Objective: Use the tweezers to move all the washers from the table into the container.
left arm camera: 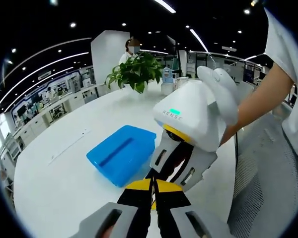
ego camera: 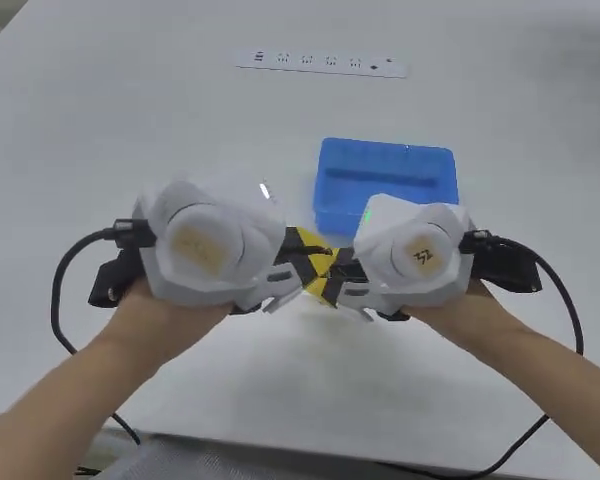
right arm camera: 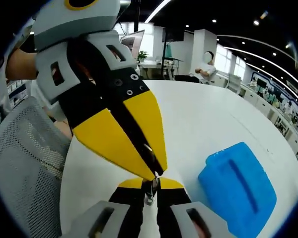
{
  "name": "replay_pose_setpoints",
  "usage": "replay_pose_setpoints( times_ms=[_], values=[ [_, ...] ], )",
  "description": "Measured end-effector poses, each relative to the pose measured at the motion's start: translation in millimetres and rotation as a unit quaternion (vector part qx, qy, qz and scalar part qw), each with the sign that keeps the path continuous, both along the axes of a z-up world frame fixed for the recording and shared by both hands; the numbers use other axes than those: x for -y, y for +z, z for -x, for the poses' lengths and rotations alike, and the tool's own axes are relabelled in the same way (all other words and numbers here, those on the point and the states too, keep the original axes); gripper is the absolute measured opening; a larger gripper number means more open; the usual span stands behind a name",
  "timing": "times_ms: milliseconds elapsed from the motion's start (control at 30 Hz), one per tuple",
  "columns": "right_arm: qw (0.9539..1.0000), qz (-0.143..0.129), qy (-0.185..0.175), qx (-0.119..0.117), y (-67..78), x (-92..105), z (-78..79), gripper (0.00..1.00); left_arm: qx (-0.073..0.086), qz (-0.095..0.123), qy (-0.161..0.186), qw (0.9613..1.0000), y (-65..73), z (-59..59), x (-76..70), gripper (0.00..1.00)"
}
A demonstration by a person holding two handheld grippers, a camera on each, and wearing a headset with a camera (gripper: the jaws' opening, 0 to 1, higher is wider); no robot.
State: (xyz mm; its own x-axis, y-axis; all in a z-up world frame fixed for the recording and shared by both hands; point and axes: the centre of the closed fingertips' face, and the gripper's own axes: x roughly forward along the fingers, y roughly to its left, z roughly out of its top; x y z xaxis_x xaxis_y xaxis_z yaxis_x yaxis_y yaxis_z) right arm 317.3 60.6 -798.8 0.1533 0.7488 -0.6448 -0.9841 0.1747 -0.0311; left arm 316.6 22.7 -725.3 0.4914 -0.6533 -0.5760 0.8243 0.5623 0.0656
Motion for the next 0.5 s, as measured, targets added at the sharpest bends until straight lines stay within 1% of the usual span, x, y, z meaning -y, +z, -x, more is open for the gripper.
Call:
replay_pose_setpoints(
  times_ms=[100, 200, 233, 300, 400, 433, 500],
  values=[
    [1.0000, 0.001, -0.006, 0.007, -0.7, 2.3, -2.9, 0.04, 0.001, -0.006, -0.007, 1.0000, 0.1, 0.3, 4.5, 0.00],
    [0.9999, -0.008, -0.011, 0.010, 6.8, 5.7, -2.7, 0.04, 0.005, -0.012, -0.012, 0.9998, 7.9, 0.9, 7.7, 0.00],
    [0.9997, -0.015, -0.015, 0.012, 12.8, 6.2, -3.9, 0.04, 0.010, -0.015, -0.015, 0.9997, 11.8, 1.3, 8.8, 0.00],
    [0.9995, -0.022, -0.018, 0.016, 20.7, 7.6, -5.2, 0.04, 0.017, -0.013, -0.016, 0.9997, 22.2, 1.8, 12.0, 0.00],
    [0.9989, -0.031, -0.021, 0.029, 39.1, 11.2, -7.7, 0.04, 0.029, -0.010, -0.018, 0.9994, 36.4, 0.1, 15.4, 0.00],
    [0.9988, -0.032, -0.021, 0.032, 41.2, 11.5, -8.4, 0.04, 0.036, -0.010, -0.022, 0.9991, 42.1, -1.1, 17.0, 0.00],
    [0.9981, -0.035, -0.022, 0.045, 51.8, 13.4, -12.5, 0.04, 0.048, -0.011, -0.025, 0.9985, 50.9, -4.2, 19.2, 0.00]
  ],
)
